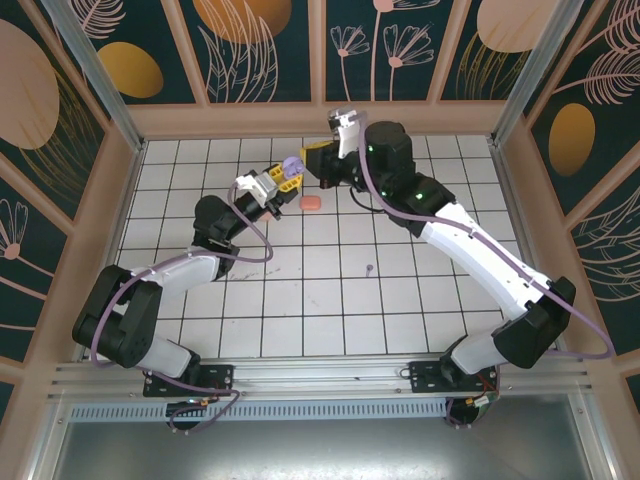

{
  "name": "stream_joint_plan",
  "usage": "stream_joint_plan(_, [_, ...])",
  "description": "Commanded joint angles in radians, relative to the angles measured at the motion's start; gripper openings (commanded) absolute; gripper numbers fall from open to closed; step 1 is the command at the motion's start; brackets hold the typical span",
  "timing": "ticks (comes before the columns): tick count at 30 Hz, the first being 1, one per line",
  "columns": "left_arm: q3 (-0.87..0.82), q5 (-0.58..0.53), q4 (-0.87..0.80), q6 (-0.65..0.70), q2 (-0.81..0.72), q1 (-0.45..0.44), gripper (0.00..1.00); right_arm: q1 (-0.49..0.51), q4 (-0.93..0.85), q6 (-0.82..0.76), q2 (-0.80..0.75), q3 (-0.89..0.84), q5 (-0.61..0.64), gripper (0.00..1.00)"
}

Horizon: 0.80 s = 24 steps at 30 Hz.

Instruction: Insert the wireless bluetooth earbuds into the charging case

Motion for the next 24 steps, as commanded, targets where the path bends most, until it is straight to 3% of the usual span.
stream_joint_plan(1, [0.043, 0.031, -0.024, -0.033, 0.013, -0.006, 0.00, 0.020, 0.085, -0.055, -0.020, -0.039, -0.042, 0.12])
stream_joint_plan(10, [0.055, 0.046, -0.042, -0.044, 0.011, -0.006, 0.00, 0.030, 0.161, -0.097, -0.024, -0.120, -0.004, 0.12])
stream_joint_plan(24, [0.052, 0.055, -0.044, -0.042, 0.003, -0.007, 0.00, 0.029, 0.170, -0.097, 0.019, -0.091, -0.009, 0.11])
